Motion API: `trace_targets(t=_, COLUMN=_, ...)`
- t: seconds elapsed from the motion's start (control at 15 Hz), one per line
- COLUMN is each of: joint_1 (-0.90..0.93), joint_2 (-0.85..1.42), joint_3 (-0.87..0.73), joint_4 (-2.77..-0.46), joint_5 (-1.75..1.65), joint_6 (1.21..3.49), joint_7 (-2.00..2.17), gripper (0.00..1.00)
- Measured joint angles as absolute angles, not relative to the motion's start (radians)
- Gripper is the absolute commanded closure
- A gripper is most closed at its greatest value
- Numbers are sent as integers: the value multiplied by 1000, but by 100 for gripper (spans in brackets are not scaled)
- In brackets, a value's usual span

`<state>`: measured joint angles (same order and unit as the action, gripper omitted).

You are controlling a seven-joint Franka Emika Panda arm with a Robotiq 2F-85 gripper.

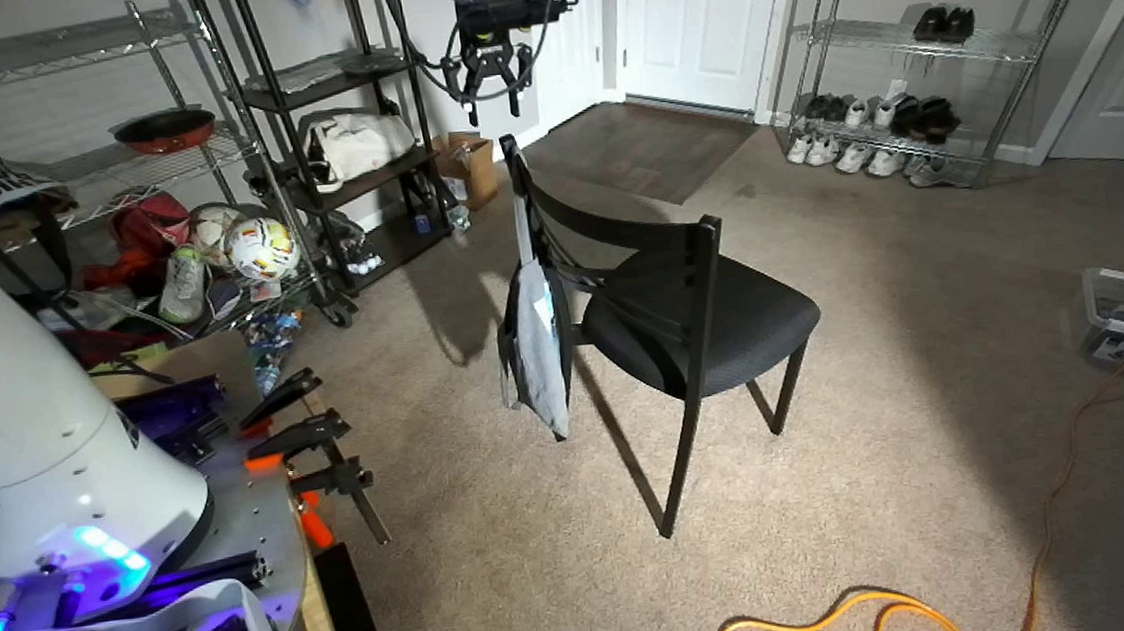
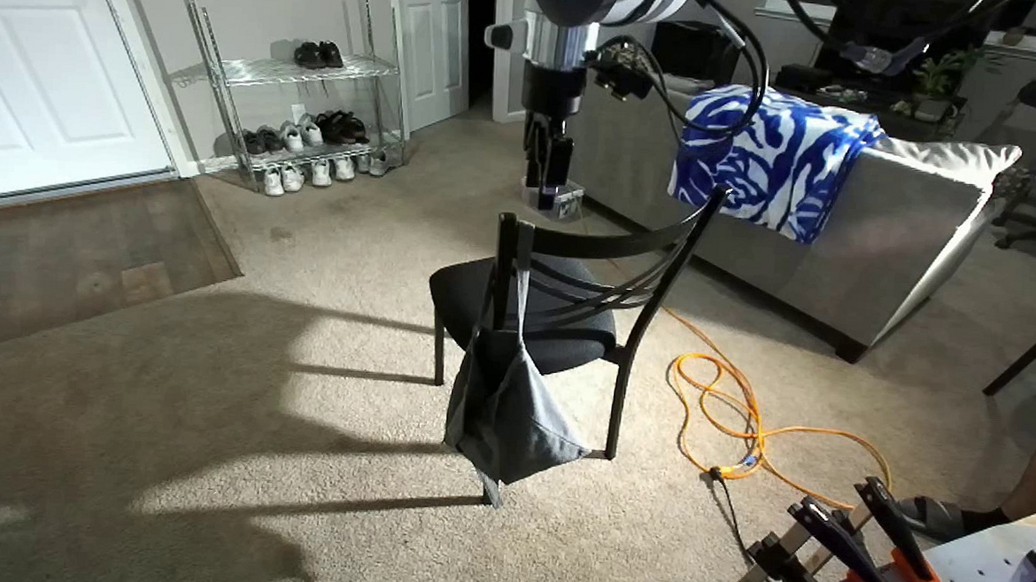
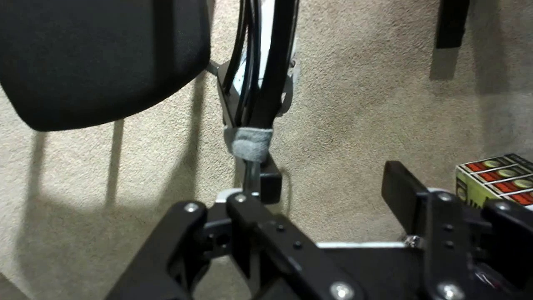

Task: Move the grey bag to the right side of the chair

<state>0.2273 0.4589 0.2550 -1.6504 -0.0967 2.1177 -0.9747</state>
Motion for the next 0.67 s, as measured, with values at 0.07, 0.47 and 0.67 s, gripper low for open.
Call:
trace_targets(t=0.07, joint_1=227, joint_2=461, joint_3=250, joint_4=-1651, joint_5=-97, joint_6=2089, joint_7=-971, gripper=0)
trace_targets(t=0.47, joint_1=222, joint_2=503, joint_3=222, joint_4=-1647, joint_5=-97, joint_6=2038, joint_7=-971, gripper=0)
trace_targets(t=0.67, joint_1=223, joint_2=524, joint_3=222, joint_4=-1633, joint_5=-101, joint_6=2052, joint_7=-980, gripper=0)
